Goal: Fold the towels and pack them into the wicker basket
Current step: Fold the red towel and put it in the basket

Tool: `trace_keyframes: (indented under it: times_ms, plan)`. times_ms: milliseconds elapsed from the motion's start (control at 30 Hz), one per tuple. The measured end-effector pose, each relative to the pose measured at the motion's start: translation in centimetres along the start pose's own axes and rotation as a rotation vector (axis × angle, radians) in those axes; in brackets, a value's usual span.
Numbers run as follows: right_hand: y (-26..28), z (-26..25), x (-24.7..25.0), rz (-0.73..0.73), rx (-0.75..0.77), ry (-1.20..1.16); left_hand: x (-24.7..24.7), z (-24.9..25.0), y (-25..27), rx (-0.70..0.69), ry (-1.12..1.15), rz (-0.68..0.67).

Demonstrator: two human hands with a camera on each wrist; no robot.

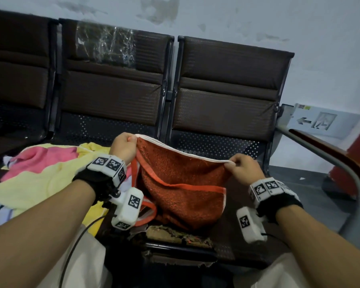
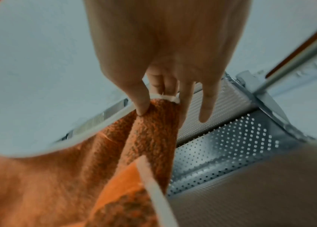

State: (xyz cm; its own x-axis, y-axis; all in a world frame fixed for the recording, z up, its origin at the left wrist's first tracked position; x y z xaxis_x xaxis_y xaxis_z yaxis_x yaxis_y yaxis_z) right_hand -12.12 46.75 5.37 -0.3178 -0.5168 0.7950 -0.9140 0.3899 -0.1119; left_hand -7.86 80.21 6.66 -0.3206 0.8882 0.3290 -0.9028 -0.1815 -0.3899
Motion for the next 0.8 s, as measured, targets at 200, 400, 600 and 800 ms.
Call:
trace_keyframes:
  times_ms: [200, 400, 600, 800]
  plan:
    - [-0.4, -1.7, 4.3, 0.231, -0.088, -0.372, -0.3, 2.6, -0.2, -0.108, 0.202, 0.006]
    - [0.7, -5.5, 9.2, 0.502, -0.032, -0.47, 0.9, 7.4, -1.9, -0.222, 0.172, 0.04]
    - [1.4, -8.9, 15.0, 0.639, 0.032, -0.544, 3.7, 12.7, -3.3, -0.381, 0.066, 0.179]
    - [1.5, -6.3, 15.0, 0.656, -0.059, -0.557, 4.4, 12.8, -3.0, -0.428, -0.079, 0.188]
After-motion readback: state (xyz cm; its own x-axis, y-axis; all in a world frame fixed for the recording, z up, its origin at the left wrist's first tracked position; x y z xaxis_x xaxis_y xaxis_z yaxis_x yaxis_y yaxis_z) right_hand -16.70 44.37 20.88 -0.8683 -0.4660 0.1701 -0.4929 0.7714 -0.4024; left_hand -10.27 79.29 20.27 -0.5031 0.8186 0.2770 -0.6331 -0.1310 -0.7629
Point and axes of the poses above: each hand's wrist, its own y-axis away from the middle knuckle, its own x-axis out of the back of the hand, z = x × y, the point moved 3 cm from there along -y, towards the middle knuckle, and after that the axes turned 14 degrees about -x, right-handed, at the moved point
